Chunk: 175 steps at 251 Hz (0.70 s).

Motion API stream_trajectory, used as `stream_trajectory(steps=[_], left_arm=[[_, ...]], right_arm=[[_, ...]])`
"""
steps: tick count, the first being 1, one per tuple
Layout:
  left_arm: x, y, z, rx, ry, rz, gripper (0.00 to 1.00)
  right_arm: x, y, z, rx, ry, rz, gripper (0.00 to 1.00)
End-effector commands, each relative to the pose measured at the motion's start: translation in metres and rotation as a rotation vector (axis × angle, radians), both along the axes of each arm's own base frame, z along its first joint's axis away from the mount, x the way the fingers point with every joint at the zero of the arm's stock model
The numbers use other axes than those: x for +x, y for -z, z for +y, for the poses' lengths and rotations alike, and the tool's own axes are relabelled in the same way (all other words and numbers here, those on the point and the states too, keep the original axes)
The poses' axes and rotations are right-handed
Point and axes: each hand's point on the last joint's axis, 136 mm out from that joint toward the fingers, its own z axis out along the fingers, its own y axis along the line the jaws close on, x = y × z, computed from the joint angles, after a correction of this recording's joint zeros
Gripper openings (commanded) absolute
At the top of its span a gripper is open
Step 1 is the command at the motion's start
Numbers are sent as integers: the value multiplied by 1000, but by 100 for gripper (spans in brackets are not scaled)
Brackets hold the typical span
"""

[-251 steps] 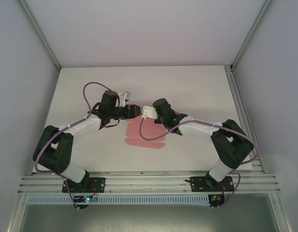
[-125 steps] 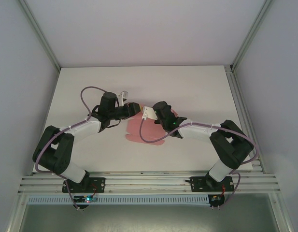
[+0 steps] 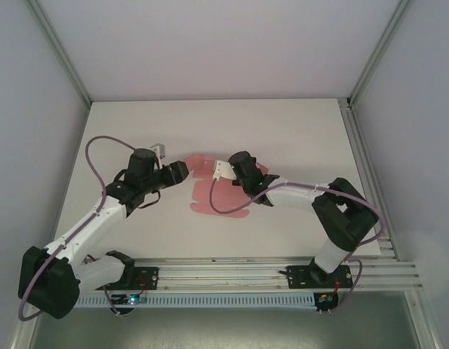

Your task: Assemble paper box

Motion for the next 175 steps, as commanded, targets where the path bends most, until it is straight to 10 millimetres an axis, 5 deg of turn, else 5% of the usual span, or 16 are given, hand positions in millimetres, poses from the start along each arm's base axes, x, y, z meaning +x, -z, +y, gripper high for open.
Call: stream_trajectory(steps=[1,103,175], left_arm=[[-12,24,25,107,-58,73,66],[-2,43,16,90,-38,115,68],[2,30,6,20,33,9,68]], right_arm=[[9,5,-7,-37,41,-3,12],[28,-1,-11,-84,86,-82,5],[7,-60,-2,56,-28,-48,0]])
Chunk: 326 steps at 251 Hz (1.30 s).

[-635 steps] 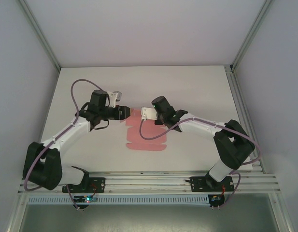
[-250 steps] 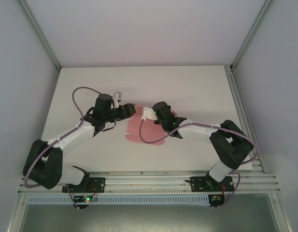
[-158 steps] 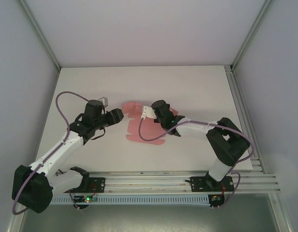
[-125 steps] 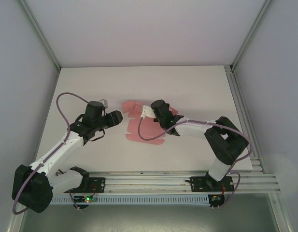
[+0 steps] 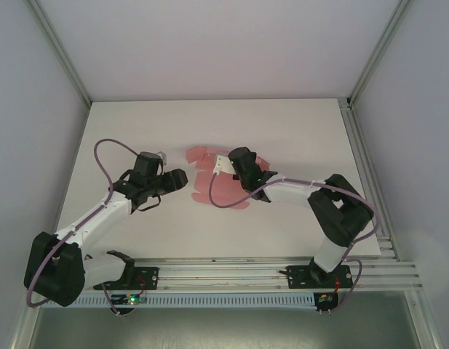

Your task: Assemble paper box

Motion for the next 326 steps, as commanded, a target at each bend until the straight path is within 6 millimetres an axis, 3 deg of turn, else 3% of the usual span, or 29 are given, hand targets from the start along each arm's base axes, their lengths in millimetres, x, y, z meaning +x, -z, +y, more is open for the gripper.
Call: stream_trajectory(steps=[1,33,51,72,117,151,196,229,262,326], left_arm=[[5,-17,0,-40,32,-119,68],[8,-31,31,3,-81,-186,66],[9,-31,53,48,-164,-173,74],[15,-33,59,32,-171,-184,73],[33,-56,37,-111,-93,-282,74],[42,-76,22,-181,-19,-384,74],[29,-104,-7,-249,207,-562,70],[25,-110,-11,-231,264,-602,68],[37,-110,-9,-225,234,-586,66],[52,-132,-17,-287,255,-625,71]], right_arm=[[-10,-48,5,99,-60,8,0],[-31,-80,6,205,-149,68,0],[-40,-97,2,273,-178,82,0],[-51,-110,-3,355,-213,125,0],[-78,-123,-2,484,-316,231,0],[-83,-133,-4,572,-341,260,0],[-78,-137,-9,646,-338,307,0],[-77,-138,-9,681,-349,341,0],[-86,-139,-4,702,-396,387,0],[-93,-130,-2,686,-412,456,0]])
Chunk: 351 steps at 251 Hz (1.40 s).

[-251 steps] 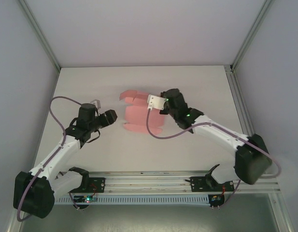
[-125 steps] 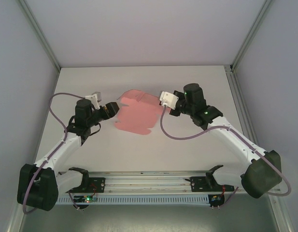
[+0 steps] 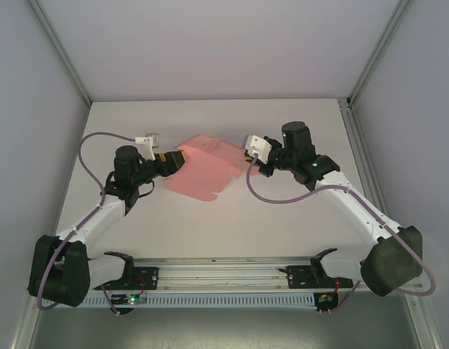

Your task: Assemble paper box

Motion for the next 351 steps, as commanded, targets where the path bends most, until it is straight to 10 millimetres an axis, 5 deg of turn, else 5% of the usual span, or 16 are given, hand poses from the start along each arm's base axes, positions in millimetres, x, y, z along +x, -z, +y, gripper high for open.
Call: stream_trajectory(steps=[1,87,133,202,288,351], left_arm=[[8,-41,-8,-46,50,-129,71],[26,-45,-9,-25,45,-76,73],[41,-42,-20,-91,87,-28,65],[14,-24,-35,-42,193,-5,56],[-21,-20,-27,50,158,-4,57],[-18,-16,-32,50,176,-8,52]], right_arm=[[-5,-6,5,24,-48,27,0],[-17,-2,11,22,-124,58,0],[-31,1,12,6,-177,84,0],[-12,6,7,-14,-88,68,0],[17,7,0,-22,57,75,0],[14,0,3,9,47,84,0]])
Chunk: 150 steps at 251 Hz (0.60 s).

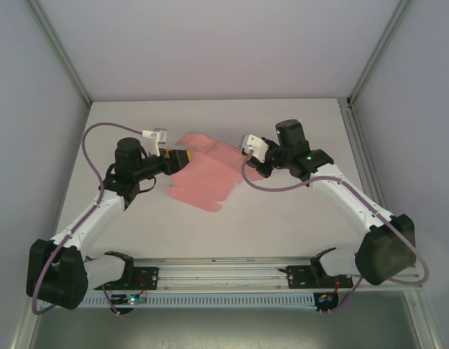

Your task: Assemble paper box

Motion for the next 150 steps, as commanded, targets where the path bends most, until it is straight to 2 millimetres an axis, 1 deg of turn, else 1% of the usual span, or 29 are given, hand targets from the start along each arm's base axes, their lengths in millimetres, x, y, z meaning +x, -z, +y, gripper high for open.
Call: stream_trajectory(steps=[1,16,32,49,69,85,95,106,117,123,127,136,150], left_arm=[[0,10,-6,23,26,7,52],[3,9,-10,19,43,8,43],[4,8,-16,12,69,1,35],[5,10,-24,20,90,2,26],[4,13,-34,39,120,12,18],[3,18,-42,83,128,16,16],[3,23,-45,136,116,17,12],[3,29,-47,209,86,12,10],[8,35,-42,304,14,8,11],[10,38,-38,355,-27,3,17],[11,41,-35,390,-54,2,19],[14,44,-29,454,-113,-4,16],[15,49,-26,525,-137,-17,15]], right_arm=[[7,-23,3,49,15,-35,0],[6,-23,4,52,14,-31,0],[5,-22,4,59,15,-22,0],[7,-22,4,65,26,-15,0],[8,-20,4,63,36,-4,0],[11,-15,3,48,52,10,0],[13,-13,2,41,70,17,0],[14,-10,1,31,84,24,0],[17,-8,-2,27,111,30,0],[18,-7,-3,23,122,33,0],[18,-7,-3,23,128,33,0],[19,-6,-5,17,146,36,0],[20,-4,-8,10,171,41,0]])
